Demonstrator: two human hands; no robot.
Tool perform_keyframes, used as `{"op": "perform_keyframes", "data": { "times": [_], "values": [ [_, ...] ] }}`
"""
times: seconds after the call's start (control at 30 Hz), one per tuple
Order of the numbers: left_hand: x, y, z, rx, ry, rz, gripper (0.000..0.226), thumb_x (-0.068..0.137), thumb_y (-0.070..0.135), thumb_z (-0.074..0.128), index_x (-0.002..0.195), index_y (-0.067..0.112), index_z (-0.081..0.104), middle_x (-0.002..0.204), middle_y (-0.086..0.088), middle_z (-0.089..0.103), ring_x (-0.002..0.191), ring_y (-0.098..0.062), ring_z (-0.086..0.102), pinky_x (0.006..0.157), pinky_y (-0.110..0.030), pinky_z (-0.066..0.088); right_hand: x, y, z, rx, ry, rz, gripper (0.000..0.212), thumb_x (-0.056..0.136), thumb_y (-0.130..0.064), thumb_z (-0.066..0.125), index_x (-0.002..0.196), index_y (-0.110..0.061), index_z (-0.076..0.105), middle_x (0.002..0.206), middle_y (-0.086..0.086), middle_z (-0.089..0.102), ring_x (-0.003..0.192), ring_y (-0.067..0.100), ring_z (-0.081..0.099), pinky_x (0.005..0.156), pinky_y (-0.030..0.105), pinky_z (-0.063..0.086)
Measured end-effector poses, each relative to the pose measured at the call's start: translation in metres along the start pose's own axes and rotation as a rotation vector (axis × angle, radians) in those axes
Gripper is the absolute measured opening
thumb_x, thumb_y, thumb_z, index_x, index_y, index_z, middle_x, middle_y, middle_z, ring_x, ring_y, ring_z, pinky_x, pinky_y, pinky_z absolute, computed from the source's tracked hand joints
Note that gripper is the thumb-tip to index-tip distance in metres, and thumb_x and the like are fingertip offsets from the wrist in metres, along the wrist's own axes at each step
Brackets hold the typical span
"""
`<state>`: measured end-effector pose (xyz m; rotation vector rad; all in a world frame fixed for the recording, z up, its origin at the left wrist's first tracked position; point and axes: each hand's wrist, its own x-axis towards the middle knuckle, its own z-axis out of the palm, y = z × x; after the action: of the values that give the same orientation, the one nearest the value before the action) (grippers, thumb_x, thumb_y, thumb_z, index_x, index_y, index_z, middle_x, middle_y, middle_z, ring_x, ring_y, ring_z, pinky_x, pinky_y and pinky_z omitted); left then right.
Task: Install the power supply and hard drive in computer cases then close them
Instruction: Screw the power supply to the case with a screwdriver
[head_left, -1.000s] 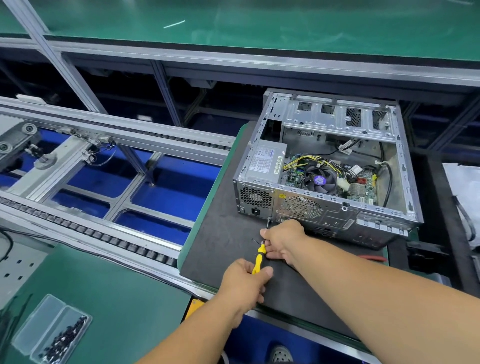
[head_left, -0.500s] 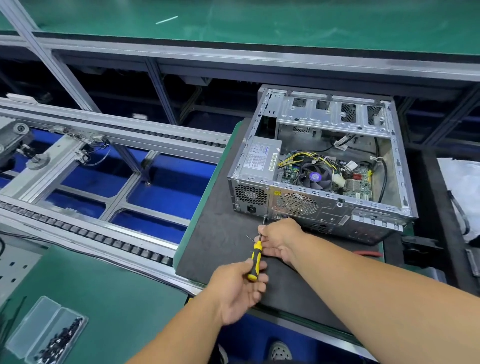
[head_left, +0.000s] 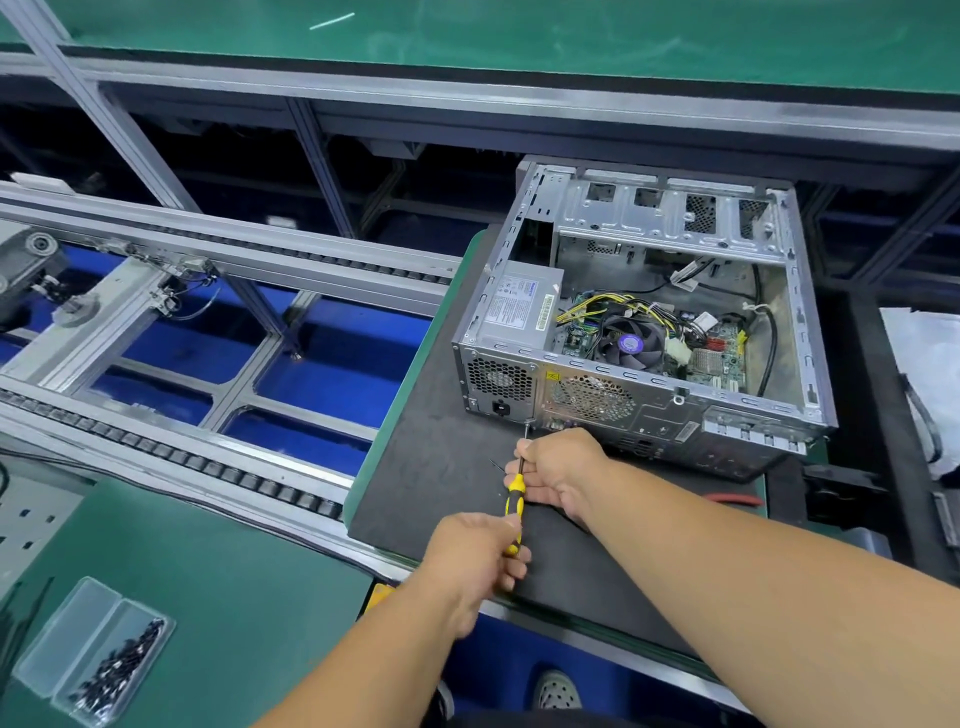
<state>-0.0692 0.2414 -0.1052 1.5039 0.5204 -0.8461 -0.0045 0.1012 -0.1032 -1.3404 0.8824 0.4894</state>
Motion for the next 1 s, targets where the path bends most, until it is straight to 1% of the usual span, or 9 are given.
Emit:
{"op": "perform_keyframes", "data": {
  "times": [0.1, 0.23, 0.3, 0.37, 0.43, 0.5, 0.7, 0.83, 1.0],
  "values": [
    [0.002, -0.004, 0.011, 0.285, 0.233, 0.170, 0.024, 0.086, 0.025, 0.081, 0.087, 0.006, 0.067, 0.068, -0.005, 0.067, 0.055, -0.014, 0.055, 0.053, -0.027, 0.046, -0.003, -0.002, 0.000, 0.018, 0.002, 0.004, 0.023, 0.107, -0.010, 0.048, 0.087, -0.007, 0.059, 0.076, 0.011, 0.066, 0.060, 0.022, 0.064, 0.040, 0.023, 0.052],
    [-0.005, 0.005, -0.001, -0.162, -0.095, -0.092, 0.028, 0.103, 0.029, 0.060, 0.104, 0.002, 0.068, 0.081, -0.013, 0.070, 0.056, -0.017, 0.059, 0.051, -0.027, 0.049, -0.004, -0.003, 0.000, 0.032, -0.011, 0.010, 0.026, 0.107, -0.010, 0.047, 0.084, -0.009, 0.058, 0.072, 0.010, 0.065, 0.058, 0.021, 0.062, 0.041, 0.023, 0.053],
    [-0.005, 0.008, -0.004, -0.240, -0.160, -0.154, 0.026, 0.106, 0.023, 0.054, 0.105, 0.001, 0.067, 0.083, -0.016, 0.071, 0.057, -0.017, 0.061, 0.051, -0.025, 0.050, -0.003, -0.003, -0.001, 0.045, -0.007, 0.015, 0.023, 0.107, -0.011, 0.049, 0.086, -0.007, 0.059, 0.074, 0.011, 0.066, 0.059, 0.021, 0.063, 0.041, 0.024, 0.052],
    [-0.002, 0.010, 0.002, -0.028, -0.011, -0.051, 0.016, 0.099, 0.018, 0.065, 0.093, 0.003, 0.065, 0.072, -0.011, 0.068, 0.052, -0.014, 0.056, 0.048, -0.024, 0.045, -0.003, -0.003, 0.000, 0.051, -0.014, 0.019, 0.024, 0.108, -0.012, 0.049, 0.086, -0.007, 0.059, 0.074, 0.011, 0.066, 0.058, 0.021, 0.063, 0.040, 0.023, 0.052],
    [0.000, 0.008, 0.010, 0.316, 0.219, 0.094, 0.025, 0.084, 0.023, 0.082, 0.085, 0.007, 0.062, 0.068, -0.004, 0.067, 0.053, -0.013, 0.055, 0.050, -0.023, 0.041, -0.003, -0.004, -0.001, 0.057, -0.019, 0.021, 0.023, 0.108, -0.015, 0.049, 0.088, -0.008, 0.059, 0.077, 0.010, 0.067, 0.060, 0.021, 0.064, 0.041, 0.024, 0.053],
    [0.000, 0.006, 0.012, 0.470, 0.322, 0.188, 0.036, 0.076, 0.030, 0.089, 0.086, 0.009, 0.061, 0.072, -0.001, 0.067, 0.058, -0.012, 0.057, 0.053, -0.025, 0.040, -0.002, -0.004, -0.001, 0.066, -0.026, 0.025, 0.023, 0.109, -0.017, 0.049, 0.090, -0.007, 0.059, 0.080, 0.010, 0.068, 0.064, 0.021, 0.065, 0.044, 0.026, 0.054],
    [-0.004, 0.016, -0.005, -0.180, -0.166, -0.133, 0.025, 0.106, 0.023, 0.054, 0.108, 0.000, 0.066, 0.083, -0.015, 0.069, 0.059, -0.017, 0.060, 0.050, -0.024, 0.045, 0.002, -0.004, 0.000, 0.100, -0.021, 0.043, 0.023, 0.110, -0.017, 0.047, 0.091, -0.009, 0.058, 0.077, 0.008, 0.066, 0.063, 0.019, 0.063, 0.047, 0.026, 0.057],
    [0.000, 0.010, 0.003, 0.082, 0.060, 0.016, 0.010, 0.098, 0.010, 0.062, 0.091, 0.002, 0.064, 0.068, -0.010, 0.067, 0.050, -0.016, 0.057, 0.045, -0.023, 0.041, 0.005, -0.001, 0.000, 0.094, -0.008, 0.039, 0.020, 0.108, -0.018, 0.052, 0.094, -0.007, 0.061, 0.082, 0.010, 0.069, 0.064, 0.021, 0.067, 0.048, 0.028, 0.056],
    [-0.001, 0.011, 0.010, 0.465, 0.325, 0.181, 0.024, 0.082, 0.022, 0.082, 0.087, 0.011, 0.062, 0.071, -0.005, 0.067, 0.057, -0.018, 0.063, 0.052, -0.025, 0.046, 0.006, -0.002, -0.002, 0.105, 0.009, 0.035, 0.019, 0.104, -0.018, 0.058, 0.100, -0.001, 0.066, 0.084, 0.013, 0.074, 0.066, 0.023, 0.072, 0.050, 0.031, 0.058]
  ]
}}
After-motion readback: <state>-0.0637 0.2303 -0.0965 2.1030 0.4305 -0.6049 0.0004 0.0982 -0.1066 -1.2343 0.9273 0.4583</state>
